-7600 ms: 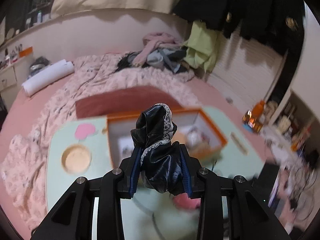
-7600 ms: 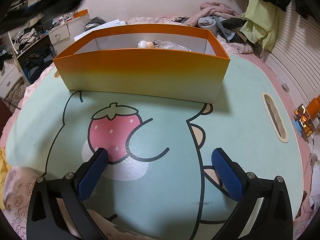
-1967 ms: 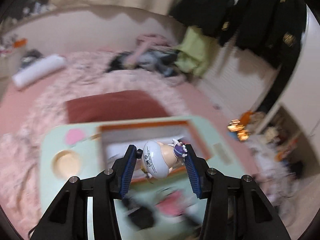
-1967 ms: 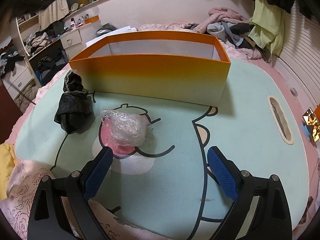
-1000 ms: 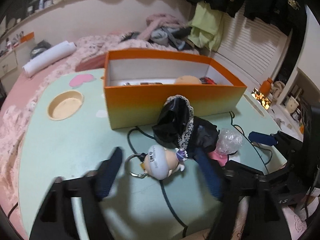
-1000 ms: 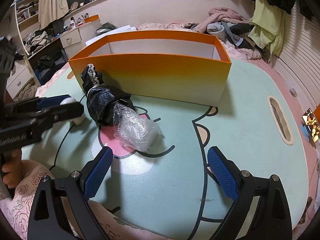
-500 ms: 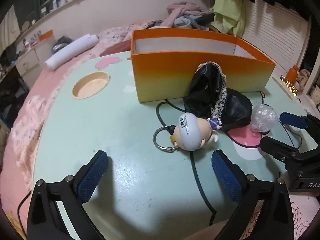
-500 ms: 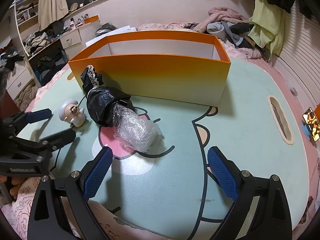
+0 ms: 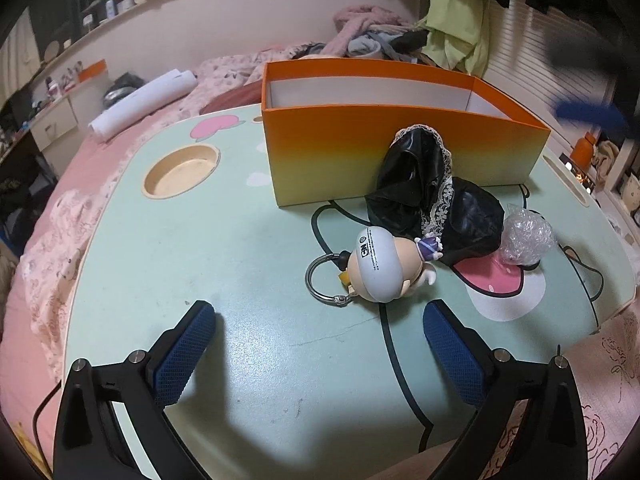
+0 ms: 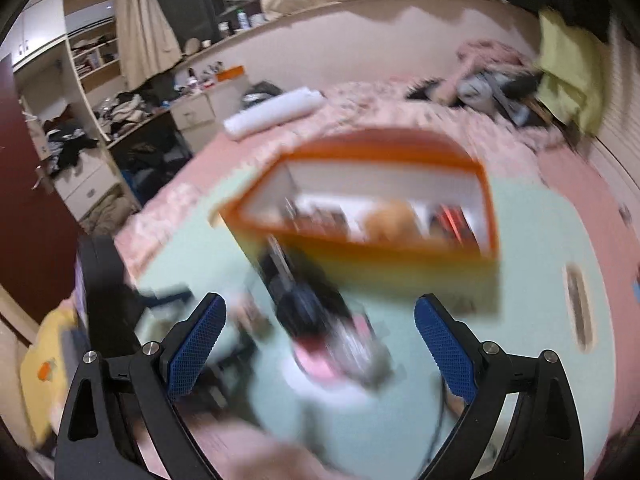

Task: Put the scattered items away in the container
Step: 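Reach into the box and grasp the white fluffy pompom with the right gripper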

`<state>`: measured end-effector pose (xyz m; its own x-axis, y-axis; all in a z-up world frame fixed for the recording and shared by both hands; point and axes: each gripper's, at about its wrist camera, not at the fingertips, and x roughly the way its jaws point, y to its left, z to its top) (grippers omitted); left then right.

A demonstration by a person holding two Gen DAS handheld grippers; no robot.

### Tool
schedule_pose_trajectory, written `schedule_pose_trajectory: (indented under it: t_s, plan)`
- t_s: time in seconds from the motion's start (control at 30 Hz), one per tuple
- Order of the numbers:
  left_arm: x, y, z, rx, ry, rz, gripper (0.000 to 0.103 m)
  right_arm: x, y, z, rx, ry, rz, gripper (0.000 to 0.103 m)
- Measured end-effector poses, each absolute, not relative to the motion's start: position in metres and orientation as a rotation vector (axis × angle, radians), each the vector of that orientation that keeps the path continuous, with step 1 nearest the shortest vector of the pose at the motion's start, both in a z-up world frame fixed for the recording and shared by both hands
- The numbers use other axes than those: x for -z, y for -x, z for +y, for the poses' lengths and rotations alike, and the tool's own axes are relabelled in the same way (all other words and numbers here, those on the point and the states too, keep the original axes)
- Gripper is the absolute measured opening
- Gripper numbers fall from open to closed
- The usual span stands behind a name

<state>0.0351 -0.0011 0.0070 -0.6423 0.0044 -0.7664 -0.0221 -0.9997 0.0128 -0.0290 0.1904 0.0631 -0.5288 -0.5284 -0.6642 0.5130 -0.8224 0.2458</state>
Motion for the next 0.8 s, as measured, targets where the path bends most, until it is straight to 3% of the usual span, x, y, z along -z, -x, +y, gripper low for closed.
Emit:
schedule_pose_trajectory:
  t_s: [0.03, 0.1, 0.2, 0.37, 0.43, 0.47, 0.5, 0.67, 0.8]
  plan:
    - [-0.007, -0.035, 0.0, -2.833, 1.322, 0.034, 0.103, -0.068, 0.043, 0.182, 2.299, -1.052, -0.052, 0.091]
    - [-0.007, -0.035, -0.001, -2.834, 1.32, 0.033, 0.103, -0.072, 0.078, 0.159, 2.214, -1.178, -0.091, 0.073]
    - [-0.007, -0.035, -0.002, -2.832, 1.314, 0.03, 0.103, -0.057, 0.122, 0.125, 2.076, -1.396, -0.104, 0.057]
    - [-0.008, -0.036, -0.002, -2.834, 1.312, 0.029, 0.103, -0.024, 0.151, 0.089, 2.025, -1.573, -0.038, 0.054]
    - [-0.007, -0.036, -0.002, -2.833, 1.314, 0.025, 0.103, -0.01, 0.155, 0.082, 1.971, -1.621, -0.058, 0.039]
    - [-0.007, -0.035, -0.002, -2.833, 1.312, 0.024, 0.103, -0.007, 0.156, 0.081, 1.941, -1.62, -0.09, 0.02]
    - [-0.007, -0.035, -0.002, -2.833, 1.314, 0.025, 0.103, -0.004, 0.158, 0.079, 1.907, -1.632, -0.107, 0.016]
    - [-0.007, -0.036, -0.002, -2.833, 1.314, 0.025, 0.103, -0.011, 0.152, 0.087, 1.926, -1.578, -0.13, 0.009]
    - [-0.006, -0.036, -0.002, -2.834, 1.314, 0.024, 0.103, -0.06, 0.128, 0.117, 2.035, -1.359, -0.176, 0.009]
